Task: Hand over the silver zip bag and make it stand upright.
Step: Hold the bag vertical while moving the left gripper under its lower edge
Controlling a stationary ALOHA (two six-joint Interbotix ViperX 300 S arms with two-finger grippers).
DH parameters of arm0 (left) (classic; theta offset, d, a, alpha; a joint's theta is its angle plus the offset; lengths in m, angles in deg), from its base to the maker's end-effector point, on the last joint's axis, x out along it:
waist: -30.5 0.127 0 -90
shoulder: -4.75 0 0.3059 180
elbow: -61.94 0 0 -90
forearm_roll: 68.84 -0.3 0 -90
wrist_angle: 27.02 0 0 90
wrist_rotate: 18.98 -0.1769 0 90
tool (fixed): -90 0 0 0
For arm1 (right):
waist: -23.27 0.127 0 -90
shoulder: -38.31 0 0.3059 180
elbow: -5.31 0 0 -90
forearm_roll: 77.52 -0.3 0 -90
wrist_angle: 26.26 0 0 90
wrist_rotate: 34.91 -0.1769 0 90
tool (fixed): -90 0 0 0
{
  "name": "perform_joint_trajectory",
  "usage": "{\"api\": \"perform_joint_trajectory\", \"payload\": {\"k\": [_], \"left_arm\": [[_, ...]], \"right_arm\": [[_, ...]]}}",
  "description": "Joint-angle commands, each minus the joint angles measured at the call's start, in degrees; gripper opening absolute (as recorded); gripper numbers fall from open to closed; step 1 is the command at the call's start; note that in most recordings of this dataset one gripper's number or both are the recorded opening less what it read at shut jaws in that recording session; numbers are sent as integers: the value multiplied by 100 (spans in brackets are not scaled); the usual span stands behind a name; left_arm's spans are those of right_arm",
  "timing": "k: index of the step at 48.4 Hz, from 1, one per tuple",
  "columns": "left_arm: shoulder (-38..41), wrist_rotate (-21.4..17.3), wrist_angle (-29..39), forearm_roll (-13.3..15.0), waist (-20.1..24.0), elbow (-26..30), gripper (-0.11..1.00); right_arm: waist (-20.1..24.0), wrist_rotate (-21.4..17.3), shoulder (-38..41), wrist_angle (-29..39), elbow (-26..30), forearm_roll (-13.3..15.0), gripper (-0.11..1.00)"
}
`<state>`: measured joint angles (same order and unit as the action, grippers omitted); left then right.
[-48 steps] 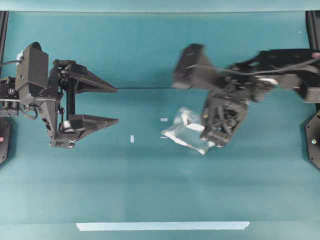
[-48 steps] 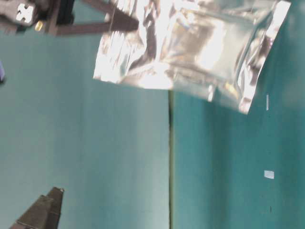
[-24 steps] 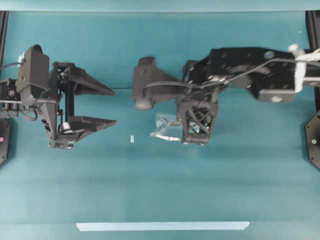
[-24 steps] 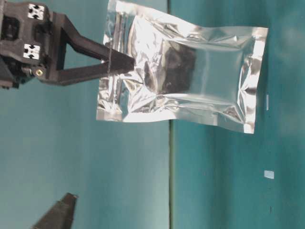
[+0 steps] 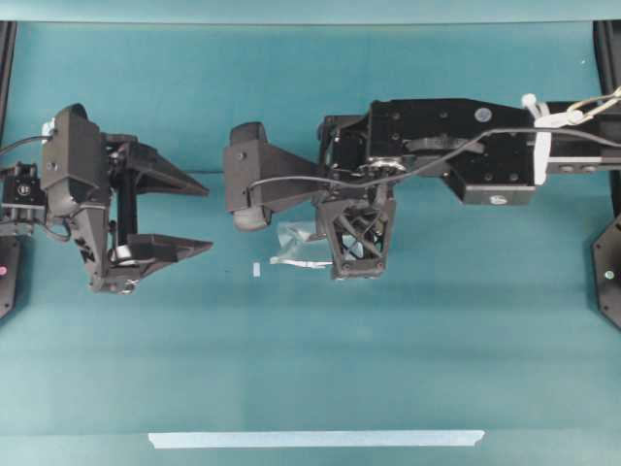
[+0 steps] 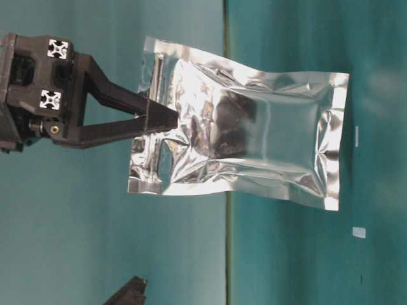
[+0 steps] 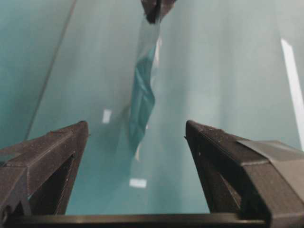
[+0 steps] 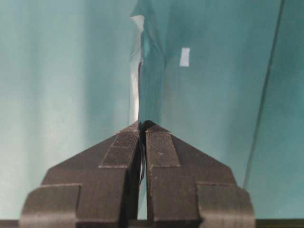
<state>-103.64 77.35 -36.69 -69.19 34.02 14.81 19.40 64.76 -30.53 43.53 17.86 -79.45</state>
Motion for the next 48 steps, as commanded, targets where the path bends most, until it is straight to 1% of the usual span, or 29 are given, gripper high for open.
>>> {"api": "perform_joint_trajectory", "payload": {"k": [1,8,25,33,37,44,48], "left_arm": [[-18,9,-26,-9,26,-44,92],[-18,9,-26,-9,44,-141,92],[-18,18,-35,-9,44,-149,92],[53,18,-185,-9,44,-149,92],[202,18,-571,-9,44,-167,92],[580,53,-1670,-18,44,-237,92],[879,114,-1960,-9,44,-246,92]], "right_arm": [[53,79,-35,0,114,18,3],[70,97,18,0,114,18,3],[70,123,97,0,114,18,3],[79,141,97,-9,114,18,3],[88,167,105,-18,114,18,3],[105,229,97,-35,105,18,3],[105,264,97,-35,97,18,3]]}}
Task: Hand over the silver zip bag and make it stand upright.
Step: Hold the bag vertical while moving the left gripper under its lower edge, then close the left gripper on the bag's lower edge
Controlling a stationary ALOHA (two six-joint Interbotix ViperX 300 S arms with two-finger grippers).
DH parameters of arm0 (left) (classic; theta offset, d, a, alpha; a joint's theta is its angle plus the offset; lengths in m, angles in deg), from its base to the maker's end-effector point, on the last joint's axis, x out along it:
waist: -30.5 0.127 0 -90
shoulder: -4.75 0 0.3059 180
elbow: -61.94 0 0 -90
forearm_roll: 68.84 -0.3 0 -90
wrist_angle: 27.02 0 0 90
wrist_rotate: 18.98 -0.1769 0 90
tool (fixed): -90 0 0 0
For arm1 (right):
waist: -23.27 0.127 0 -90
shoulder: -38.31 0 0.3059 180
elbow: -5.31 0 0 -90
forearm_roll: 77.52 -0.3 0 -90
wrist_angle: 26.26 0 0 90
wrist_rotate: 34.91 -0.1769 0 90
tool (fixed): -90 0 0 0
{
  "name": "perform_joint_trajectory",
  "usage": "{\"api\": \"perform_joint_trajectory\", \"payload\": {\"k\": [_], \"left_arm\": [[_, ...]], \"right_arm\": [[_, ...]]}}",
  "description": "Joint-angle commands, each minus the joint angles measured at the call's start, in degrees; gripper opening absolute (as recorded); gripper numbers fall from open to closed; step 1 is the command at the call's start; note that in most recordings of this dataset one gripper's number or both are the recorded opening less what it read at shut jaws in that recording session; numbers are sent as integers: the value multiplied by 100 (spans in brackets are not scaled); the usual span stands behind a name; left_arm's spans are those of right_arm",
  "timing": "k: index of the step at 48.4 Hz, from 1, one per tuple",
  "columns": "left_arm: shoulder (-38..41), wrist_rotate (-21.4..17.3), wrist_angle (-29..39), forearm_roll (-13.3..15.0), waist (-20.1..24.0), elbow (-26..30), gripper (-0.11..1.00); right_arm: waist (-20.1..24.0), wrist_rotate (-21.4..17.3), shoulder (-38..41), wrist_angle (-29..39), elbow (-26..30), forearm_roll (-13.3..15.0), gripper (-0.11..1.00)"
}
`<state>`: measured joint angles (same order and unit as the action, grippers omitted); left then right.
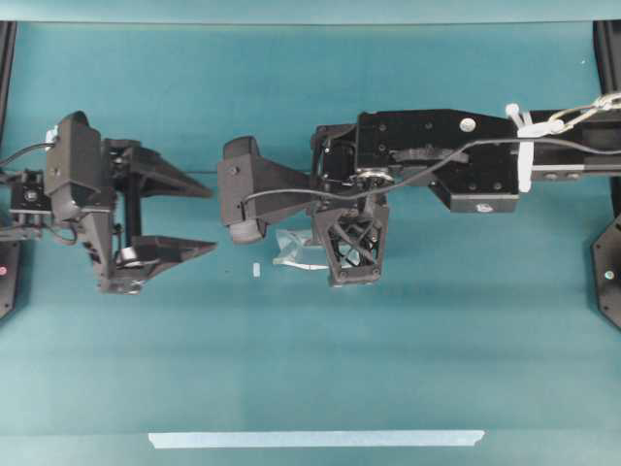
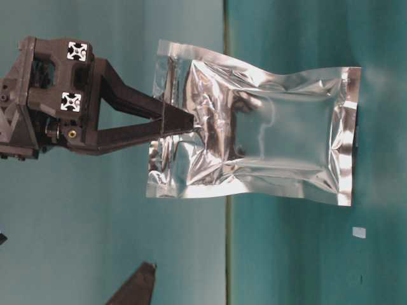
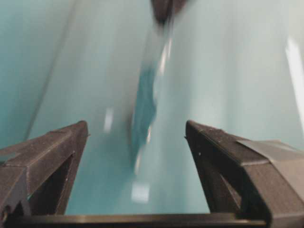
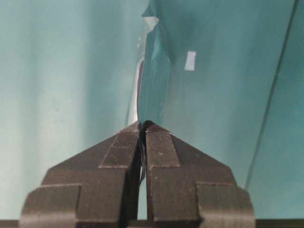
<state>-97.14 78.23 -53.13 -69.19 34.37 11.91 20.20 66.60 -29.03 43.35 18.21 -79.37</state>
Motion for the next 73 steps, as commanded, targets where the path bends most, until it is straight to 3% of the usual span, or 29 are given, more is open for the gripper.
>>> {"api": "perform_joint_trajectory", "payload": {"k": [1,28,47,73], "left_arm": [[308,35,-316,-9,9,53,92],[1512,97,-905,-9,9,202,92],[2584,466,-1854,-9,-35,536,92],[3788,466,-1890,-9,-193,1441,92]], "right_arm": [[26,79,-53,-26,62,9,3],[35,97,-53,-123,26,9,3],[53,79,-44,-132,18,9,3],[53,70,-44,-132,0,9,3]]}}
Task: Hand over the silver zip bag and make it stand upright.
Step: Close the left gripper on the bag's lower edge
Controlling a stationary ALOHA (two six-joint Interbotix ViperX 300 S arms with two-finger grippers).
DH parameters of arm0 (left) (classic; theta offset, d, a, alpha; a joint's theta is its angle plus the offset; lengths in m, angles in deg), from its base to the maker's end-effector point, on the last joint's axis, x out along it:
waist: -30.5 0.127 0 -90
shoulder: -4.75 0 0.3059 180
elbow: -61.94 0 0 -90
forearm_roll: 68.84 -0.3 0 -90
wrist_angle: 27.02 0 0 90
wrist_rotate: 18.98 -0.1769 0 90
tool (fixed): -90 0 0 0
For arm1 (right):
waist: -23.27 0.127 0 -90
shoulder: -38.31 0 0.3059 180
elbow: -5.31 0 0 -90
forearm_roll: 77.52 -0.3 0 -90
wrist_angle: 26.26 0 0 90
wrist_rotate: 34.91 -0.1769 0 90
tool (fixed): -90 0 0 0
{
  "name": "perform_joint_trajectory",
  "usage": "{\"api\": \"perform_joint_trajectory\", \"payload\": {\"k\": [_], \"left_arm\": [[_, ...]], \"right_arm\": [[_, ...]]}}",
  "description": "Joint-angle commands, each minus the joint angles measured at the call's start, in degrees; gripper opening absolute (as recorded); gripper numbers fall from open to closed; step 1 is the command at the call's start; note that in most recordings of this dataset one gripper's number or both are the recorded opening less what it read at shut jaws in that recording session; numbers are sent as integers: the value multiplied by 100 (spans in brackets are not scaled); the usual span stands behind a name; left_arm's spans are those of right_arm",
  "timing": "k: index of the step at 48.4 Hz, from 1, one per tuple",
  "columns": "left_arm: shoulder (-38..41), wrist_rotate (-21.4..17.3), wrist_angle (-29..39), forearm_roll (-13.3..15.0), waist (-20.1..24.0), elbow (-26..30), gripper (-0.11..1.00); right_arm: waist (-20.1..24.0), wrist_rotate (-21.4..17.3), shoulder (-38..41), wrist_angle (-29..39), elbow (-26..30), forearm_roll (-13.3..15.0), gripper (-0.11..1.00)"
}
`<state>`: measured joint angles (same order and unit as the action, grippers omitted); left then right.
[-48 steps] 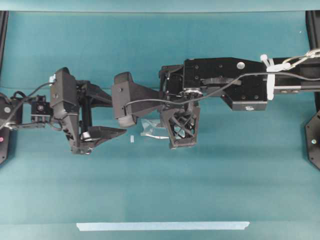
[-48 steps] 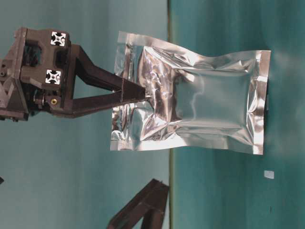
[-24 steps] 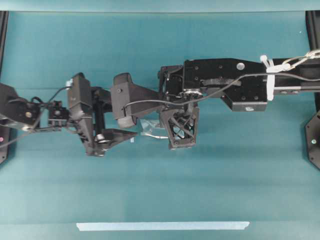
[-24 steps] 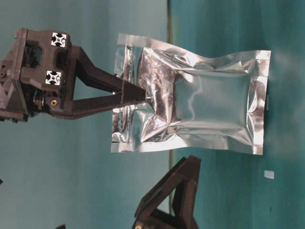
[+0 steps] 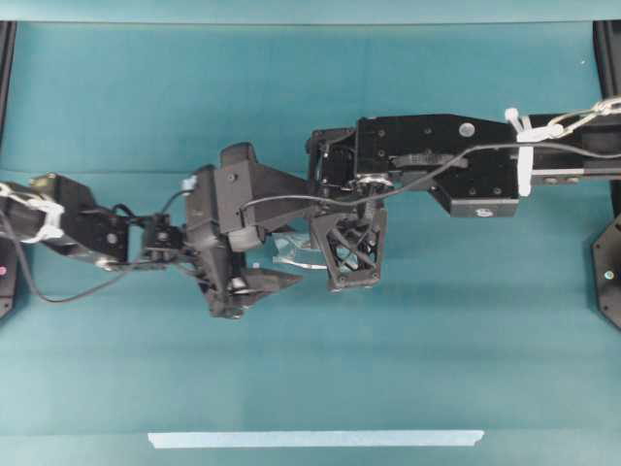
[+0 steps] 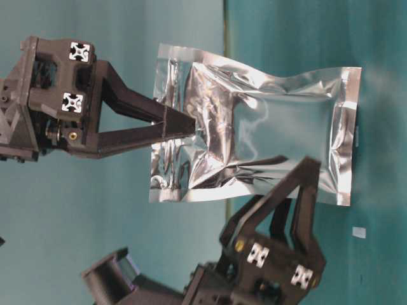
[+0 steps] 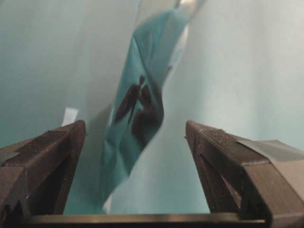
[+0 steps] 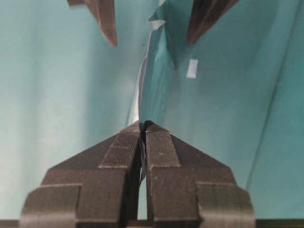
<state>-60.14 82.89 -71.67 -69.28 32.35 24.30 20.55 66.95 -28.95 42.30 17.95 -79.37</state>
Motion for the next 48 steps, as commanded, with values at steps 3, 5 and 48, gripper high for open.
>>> {"api": "perform_joint_trajectory", "payload": {"k": [3,5,48], "left_arm": [[185,0,-18,0,44,272,92],[237,0,-18,0,79,334,92],[554,-18,308,0,26,571,36]], "right_arm": [[18,26,-53,-26,26,9,3],[26,18,-53,-26,18,9,3],[44,-53,-35,-167,-70,9,3]]}}
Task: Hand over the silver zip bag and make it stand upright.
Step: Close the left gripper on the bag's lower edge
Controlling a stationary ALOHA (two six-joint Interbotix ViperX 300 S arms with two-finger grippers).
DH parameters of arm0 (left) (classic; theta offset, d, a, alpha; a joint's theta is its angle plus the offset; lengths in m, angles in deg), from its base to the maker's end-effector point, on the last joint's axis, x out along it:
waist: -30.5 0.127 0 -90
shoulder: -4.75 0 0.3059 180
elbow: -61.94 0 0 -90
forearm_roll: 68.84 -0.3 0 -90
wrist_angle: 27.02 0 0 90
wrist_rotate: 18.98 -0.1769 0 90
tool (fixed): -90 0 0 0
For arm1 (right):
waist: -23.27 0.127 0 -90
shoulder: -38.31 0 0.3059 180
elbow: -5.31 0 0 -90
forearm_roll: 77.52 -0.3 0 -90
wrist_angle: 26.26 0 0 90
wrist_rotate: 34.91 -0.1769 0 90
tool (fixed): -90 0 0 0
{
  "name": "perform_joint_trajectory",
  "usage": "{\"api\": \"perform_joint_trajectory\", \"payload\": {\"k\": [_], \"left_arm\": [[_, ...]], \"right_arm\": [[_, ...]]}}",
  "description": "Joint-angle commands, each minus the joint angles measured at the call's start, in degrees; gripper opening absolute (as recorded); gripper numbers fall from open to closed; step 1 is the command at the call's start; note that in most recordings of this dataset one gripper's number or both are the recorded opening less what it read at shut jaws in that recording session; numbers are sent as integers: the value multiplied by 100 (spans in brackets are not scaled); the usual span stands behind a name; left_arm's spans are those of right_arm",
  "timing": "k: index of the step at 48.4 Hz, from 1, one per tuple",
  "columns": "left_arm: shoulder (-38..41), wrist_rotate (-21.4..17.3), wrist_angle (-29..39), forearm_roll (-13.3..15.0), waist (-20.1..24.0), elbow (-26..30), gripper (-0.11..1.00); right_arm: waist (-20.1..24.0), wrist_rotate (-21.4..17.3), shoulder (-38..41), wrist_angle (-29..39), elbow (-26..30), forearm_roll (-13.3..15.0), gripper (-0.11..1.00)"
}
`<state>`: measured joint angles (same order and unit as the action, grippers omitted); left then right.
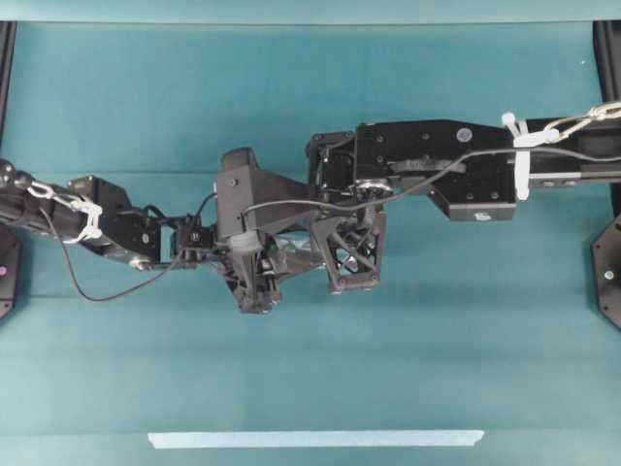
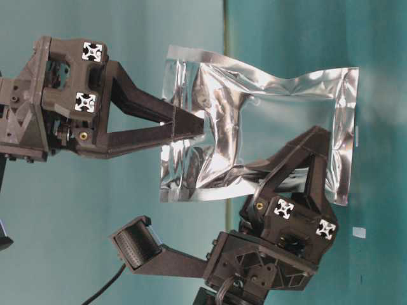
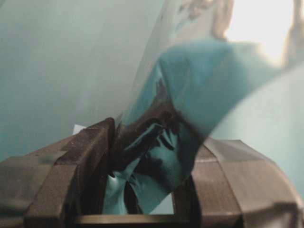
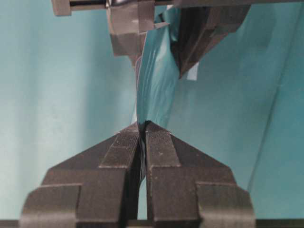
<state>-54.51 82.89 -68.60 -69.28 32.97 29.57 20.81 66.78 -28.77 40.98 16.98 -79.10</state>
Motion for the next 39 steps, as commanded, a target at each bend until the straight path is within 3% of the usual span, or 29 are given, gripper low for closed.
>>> {"api": "perform_joint_trajectory", "payload": {"k": [1,20,34,39], "left_arm": [[-9,-35,0,0,-44,44,36],[-9,-105,-18,0,-70,53,36],[-9,-114,-18,0,-132,44,34],[-9,-114,-18,0,-132,35,34]], "right_arm": [[26,-35,-53,-35,26,-18,3],[18,-88,-97,-439,-79,-18,3],[18,-149,-105,-220,-79,-26,3],[26,-272,-123,-88,-88,-53,13]]}}
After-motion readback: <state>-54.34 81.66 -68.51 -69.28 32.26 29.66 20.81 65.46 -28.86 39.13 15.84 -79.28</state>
